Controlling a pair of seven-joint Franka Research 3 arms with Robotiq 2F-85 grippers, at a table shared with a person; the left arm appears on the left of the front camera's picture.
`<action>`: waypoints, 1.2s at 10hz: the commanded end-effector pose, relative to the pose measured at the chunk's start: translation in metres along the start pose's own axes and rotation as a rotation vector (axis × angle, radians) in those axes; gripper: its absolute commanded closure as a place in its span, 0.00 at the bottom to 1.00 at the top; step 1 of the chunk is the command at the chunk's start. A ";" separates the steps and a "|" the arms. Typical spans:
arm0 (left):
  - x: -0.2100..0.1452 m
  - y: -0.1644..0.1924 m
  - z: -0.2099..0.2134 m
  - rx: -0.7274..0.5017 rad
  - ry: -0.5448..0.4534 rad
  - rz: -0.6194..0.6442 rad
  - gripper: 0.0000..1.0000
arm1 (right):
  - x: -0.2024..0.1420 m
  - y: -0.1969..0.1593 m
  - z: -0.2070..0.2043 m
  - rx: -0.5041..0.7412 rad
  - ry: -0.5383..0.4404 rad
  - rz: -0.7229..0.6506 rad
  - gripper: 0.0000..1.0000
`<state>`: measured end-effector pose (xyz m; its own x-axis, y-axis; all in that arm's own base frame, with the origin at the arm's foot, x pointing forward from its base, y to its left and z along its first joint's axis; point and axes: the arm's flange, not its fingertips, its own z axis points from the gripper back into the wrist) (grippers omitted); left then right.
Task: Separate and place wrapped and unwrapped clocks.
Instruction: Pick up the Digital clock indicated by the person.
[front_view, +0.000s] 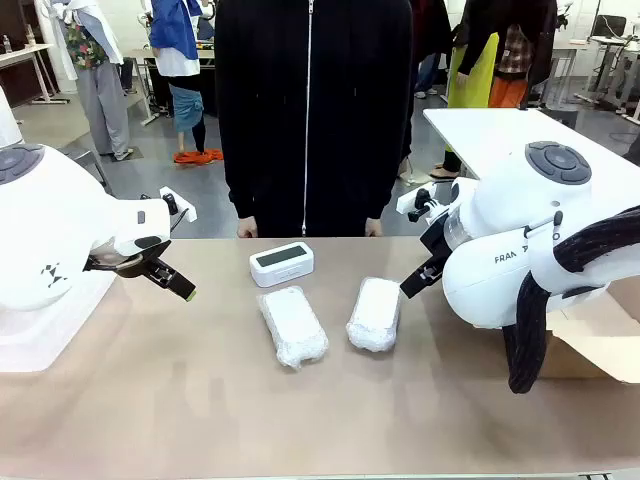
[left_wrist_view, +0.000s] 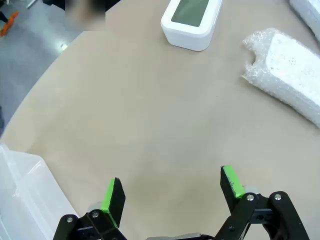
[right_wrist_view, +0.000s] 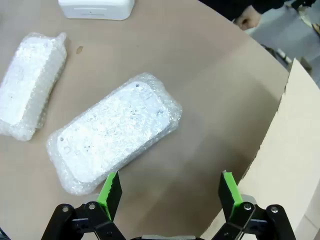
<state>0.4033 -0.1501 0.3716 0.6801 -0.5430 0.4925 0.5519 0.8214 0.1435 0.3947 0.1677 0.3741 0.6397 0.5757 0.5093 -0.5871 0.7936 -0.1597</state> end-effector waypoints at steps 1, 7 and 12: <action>0.000 0.000 0.000 0.000 0.000 0.000 0.00 | 0.000 0.000 0.000 0.000 0.000 0.000 0.00; 0.000 0.000 0.000 0.000 0.000 0.000 0.00 | 0.000 0.000 0.000 0.000 0.000 0.000 0.00; 0.000 0.000 0.000 0.000 0.000 0.000 0.00 | 0.000 0.000 0.000 0.000 0.000 0.000 0.00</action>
<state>0.4029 -0.1512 0.3716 0.6786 -0.5454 0.4920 0.5537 0.8200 0.1451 0.3946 0.1678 0.3741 0.6394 0.5761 0.5091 -0.5873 0.7934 -0.1601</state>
